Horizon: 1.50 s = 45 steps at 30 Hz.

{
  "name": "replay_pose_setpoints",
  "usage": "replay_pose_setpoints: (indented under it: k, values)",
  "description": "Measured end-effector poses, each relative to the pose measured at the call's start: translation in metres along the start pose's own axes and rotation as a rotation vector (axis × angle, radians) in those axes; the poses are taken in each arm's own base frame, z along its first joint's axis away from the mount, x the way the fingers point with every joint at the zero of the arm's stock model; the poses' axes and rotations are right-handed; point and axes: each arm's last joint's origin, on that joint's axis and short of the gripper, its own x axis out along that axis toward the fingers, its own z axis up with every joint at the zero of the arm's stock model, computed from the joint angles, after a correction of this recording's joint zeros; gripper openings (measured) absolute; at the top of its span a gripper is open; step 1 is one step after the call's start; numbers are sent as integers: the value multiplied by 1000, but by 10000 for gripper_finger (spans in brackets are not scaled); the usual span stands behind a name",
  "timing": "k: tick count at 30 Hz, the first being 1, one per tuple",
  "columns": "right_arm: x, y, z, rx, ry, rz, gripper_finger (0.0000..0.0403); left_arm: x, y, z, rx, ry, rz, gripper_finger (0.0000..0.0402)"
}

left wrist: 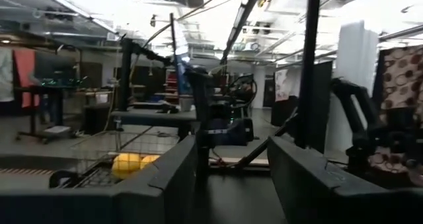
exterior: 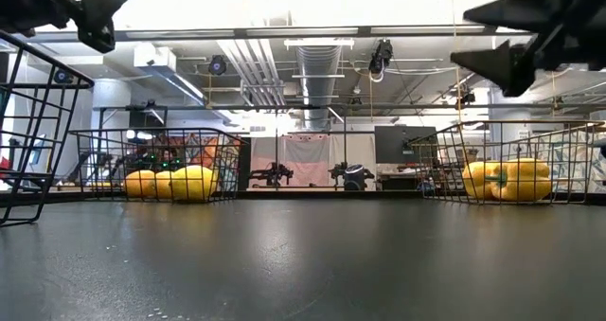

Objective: Sort produce into baskets
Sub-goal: Return to Home Position

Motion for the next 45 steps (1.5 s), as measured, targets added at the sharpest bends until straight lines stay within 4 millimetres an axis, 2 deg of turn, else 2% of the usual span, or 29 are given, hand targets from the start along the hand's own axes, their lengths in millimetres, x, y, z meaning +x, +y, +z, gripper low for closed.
replay_pose_setpoints:
  k: [6, 9, 12, 20, 31, 38, 45]
  values:
    - [19, -32, -7, 1, 46, 59, 345, 1, 4, -5, -3, 5, 62, 146]
    - [27, -52, -5, -31, 39, 10, 324, 2, 6, -14, -7, 20, 75, 133]
    - [30, -64, -1, -80, 17, 0, 301, 2, 7, -24, -13, 11, 81, 119]
    - [29, -73, 0, -257, 44, -112, 230, 3, 13, -33, 17, 11, 119, 75]
    - [32, -97, -2, -171, 97, -58, 102, 2, 32, -36, -4, 52, 125, 7]
    - [32, -97, -2, -210, 98, -46, 23, 1, 35, -43, 0, 81, 74, 1]
    - [32, -98, -7, -194, 134, -48, 10, 1, 36, -44, 33, 91, 85, 0]
